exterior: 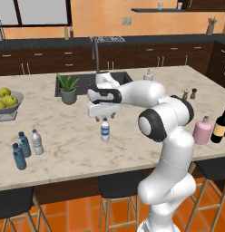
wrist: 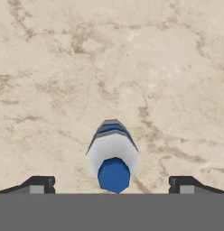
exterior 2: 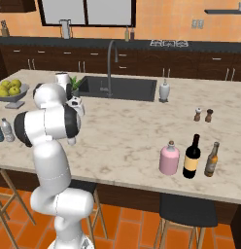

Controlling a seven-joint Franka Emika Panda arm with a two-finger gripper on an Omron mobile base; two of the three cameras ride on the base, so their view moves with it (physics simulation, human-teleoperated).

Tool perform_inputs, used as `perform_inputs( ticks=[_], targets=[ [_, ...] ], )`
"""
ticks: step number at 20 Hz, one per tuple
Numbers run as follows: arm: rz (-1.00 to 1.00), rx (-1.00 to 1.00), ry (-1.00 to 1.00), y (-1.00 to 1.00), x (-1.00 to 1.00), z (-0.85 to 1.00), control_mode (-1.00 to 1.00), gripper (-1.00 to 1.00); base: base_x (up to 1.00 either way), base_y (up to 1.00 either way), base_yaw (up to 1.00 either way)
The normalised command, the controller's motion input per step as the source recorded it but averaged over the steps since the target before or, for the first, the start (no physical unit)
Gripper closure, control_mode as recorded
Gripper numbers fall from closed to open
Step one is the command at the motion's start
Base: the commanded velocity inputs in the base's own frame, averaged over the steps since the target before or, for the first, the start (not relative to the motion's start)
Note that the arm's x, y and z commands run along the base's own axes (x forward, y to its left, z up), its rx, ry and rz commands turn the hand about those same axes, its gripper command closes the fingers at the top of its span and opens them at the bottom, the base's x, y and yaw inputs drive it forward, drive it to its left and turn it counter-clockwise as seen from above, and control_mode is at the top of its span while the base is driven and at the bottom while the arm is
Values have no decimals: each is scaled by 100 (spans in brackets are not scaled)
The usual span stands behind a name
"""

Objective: Move the plastic bottles in the middle to the plastics group, and the glass bottles in the middle to the glass group.

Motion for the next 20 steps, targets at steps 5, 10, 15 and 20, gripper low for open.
perform_inputs(
  ticks=[5, 10, 15, 20],
  targets=[
    [0, 1, 0, 0, -5, -23, -100, -100, 0, 0, 0],
    [0, 0, -1, 0, 13, -23, -100, -100, 0, 0, 0],
    [0, 0, -6, 0, 2, -1, -100, -100, 0, 0, 0],
    [0, 0, 0, 0, 0, 0, -100, -100, 0, 0, 0]
  ],
)
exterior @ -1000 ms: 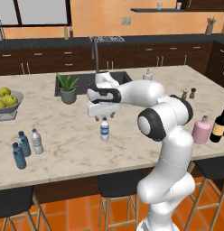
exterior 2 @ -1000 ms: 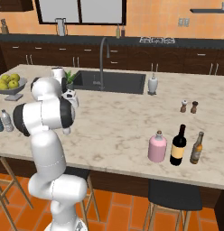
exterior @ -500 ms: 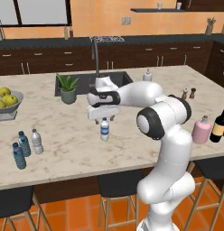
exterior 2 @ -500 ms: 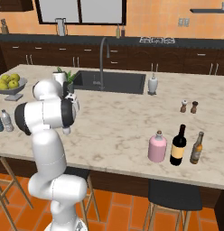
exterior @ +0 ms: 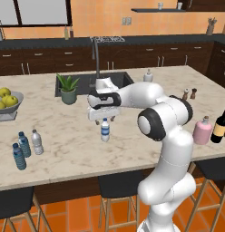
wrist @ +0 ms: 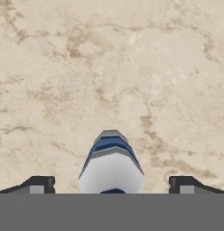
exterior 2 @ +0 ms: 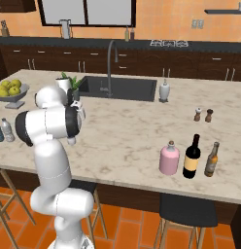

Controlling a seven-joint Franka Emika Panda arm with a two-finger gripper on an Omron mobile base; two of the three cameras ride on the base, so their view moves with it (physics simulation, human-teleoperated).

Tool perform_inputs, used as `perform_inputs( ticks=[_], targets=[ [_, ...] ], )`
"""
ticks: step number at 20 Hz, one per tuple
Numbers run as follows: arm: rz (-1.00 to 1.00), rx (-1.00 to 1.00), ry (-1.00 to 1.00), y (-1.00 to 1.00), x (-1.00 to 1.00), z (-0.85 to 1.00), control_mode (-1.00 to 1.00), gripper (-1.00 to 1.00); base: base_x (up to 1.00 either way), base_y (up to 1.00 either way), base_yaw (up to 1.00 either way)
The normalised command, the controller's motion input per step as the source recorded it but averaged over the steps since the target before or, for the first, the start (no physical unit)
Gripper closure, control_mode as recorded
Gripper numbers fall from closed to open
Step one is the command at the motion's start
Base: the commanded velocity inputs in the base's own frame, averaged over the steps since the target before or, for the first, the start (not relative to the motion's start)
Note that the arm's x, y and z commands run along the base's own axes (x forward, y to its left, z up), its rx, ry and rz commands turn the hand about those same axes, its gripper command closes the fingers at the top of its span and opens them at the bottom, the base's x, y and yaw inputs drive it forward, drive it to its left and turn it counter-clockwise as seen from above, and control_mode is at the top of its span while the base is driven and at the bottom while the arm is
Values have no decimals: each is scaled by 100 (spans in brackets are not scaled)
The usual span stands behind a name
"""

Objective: Move the plastic bottles in the middle to the plastics group, and the glass bottles in the middle to the glass group.

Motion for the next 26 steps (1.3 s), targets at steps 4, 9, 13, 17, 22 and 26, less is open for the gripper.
perform_inputs(
  ticks=[4, 9, 13, 17, 22, 26],
  targets=[
    [0, 0, 2, 0, 0, 0, -100, 100, 0, 0, 0],
    [0, 0, 0, 0, 0, 0, -100, 100, 0, 0, 0],
    [0, 0, 0, 0, 0, 0, -100, 100, 0, 0, 0],
    [0, 0, -2, 0, -29, 19, -100, 100, 0, 0, 0],
    [3, 3, -9, 25, -97, 65, -100, 100, 0, 0, 0],
    [7, 1, -6, 50, -100, 55, -100, 100, 0, 0, 0]
  ],
)
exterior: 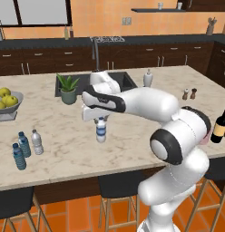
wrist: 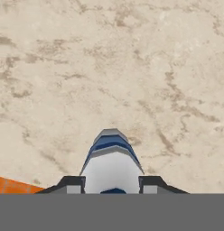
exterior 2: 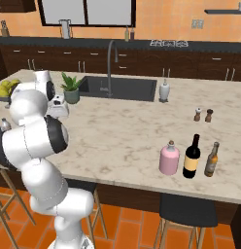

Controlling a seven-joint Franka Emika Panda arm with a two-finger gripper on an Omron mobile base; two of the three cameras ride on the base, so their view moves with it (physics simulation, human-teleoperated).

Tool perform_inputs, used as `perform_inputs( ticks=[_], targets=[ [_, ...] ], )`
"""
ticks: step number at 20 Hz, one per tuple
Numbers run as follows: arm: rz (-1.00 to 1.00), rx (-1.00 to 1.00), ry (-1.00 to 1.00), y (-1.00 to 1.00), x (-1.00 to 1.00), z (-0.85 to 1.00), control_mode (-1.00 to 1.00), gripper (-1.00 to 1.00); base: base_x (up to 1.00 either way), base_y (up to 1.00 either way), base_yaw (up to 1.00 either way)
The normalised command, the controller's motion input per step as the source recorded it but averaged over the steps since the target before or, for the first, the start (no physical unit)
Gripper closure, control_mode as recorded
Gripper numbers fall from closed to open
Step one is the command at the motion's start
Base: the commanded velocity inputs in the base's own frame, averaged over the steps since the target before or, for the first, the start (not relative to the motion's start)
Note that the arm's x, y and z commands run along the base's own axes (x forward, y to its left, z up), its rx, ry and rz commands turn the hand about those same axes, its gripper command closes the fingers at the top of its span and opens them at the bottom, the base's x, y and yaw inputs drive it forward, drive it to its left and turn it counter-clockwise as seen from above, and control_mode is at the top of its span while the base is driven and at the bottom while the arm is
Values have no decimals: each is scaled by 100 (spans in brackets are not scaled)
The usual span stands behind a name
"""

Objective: Move the plastic bottles in the middle to the plastics group, and the glass bottles in the middle to the glass group.

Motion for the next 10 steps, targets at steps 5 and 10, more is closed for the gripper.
perform_inputs(
  ticks=[5, 10],
  targets=[
    [11, 5, -4, 64, -87, 41, -100, 100, 0, 0, 0],
    [24, 7, 0, 88, -84, 14, -100, 100, 0, 0, 0]
  ],
)
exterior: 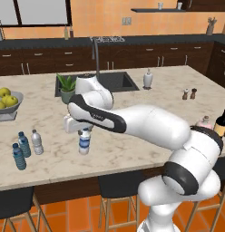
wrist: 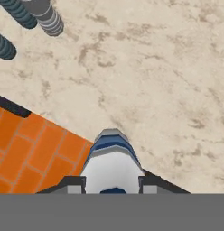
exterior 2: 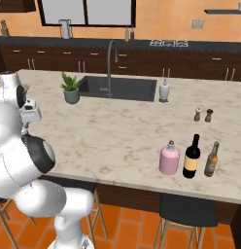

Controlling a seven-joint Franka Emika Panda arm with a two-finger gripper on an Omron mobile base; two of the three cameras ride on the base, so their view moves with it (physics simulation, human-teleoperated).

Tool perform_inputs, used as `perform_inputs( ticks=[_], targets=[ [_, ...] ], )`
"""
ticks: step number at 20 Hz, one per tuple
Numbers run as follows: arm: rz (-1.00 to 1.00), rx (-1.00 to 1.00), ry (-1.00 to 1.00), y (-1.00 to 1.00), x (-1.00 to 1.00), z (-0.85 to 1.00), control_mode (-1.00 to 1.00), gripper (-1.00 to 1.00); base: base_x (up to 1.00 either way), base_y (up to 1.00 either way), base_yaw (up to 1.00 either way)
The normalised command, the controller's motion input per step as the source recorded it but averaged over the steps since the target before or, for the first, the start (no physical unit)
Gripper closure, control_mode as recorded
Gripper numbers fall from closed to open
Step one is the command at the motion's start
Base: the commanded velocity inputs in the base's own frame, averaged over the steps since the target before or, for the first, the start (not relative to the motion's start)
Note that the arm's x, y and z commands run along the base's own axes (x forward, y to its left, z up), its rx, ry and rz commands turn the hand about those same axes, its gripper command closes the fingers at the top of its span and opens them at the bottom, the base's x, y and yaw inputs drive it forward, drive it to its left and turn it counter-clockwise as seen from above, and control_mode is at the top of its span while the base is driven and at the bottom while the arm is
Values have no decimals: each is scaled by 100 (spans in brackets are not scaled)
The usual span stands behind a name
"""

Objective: Move the plastic bottles in the middle to the plastics group, and the glass bottles in the middle to the glass group.

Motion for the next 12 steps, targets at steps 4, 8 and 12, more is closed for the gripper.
perform_inputs(
  ticks=[4, 8, 12],
  targets=[
    [32, 6, 0, 82, -65, 0, -100, 100, 0, 0, 0],
    [30, 5, 0, 73, -35, 0, -100, 100, 0, 0, 0],
    [12, 1, -9, 44, 3, 0, -100, 100, 0, 0, 0]
  ],
)
